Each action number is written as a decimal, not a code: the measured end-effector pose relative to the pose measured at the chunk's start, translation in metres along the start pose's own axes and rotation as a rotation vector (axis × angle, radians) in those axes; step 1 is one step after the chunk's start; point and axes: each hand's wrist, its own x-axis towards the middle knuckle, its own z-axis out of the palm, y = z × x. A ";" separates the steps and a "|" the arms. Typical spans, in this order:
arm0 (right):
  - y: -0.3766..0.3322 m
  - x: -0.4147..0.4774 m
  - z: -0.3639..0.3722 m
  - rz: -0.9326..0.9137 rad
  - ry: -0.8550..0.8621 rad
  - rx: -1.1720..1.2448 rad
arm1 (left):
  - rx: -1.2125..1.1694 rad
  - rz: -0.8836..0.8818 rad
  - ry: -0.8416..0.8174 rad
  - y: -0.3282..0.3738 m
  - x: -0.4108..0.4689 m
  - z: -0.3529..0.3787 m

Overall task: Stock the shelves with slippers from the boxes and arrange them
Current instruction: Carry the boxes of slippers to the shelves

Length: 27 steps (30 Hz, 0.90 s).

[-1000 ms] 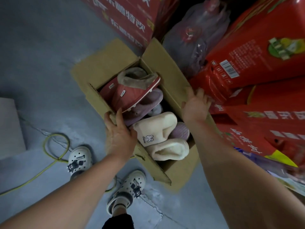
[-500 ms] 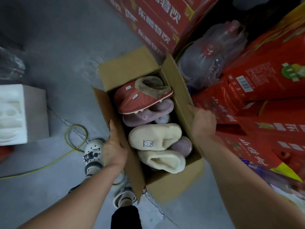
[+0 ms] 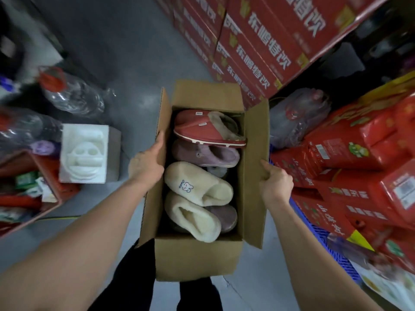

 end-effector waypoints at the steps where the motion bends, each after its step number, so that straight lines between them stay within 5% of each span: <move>1: -0.017 -0.006 -0.010 -0.010 0.008 0.001 | 0.002 0.007 0.013 -0.002 -0.003 -0.021; 14: -0.250 -0.034 -0.153 -0.265 0.148 0.020 | -0.182 0.034 0.286 -0.019 0.009 -0.256; 27: -0.472 0.091 -0.216 -0.603 0.129 -0.029 | -0.240 -0.161 0.497 0.016 0.113 -0.408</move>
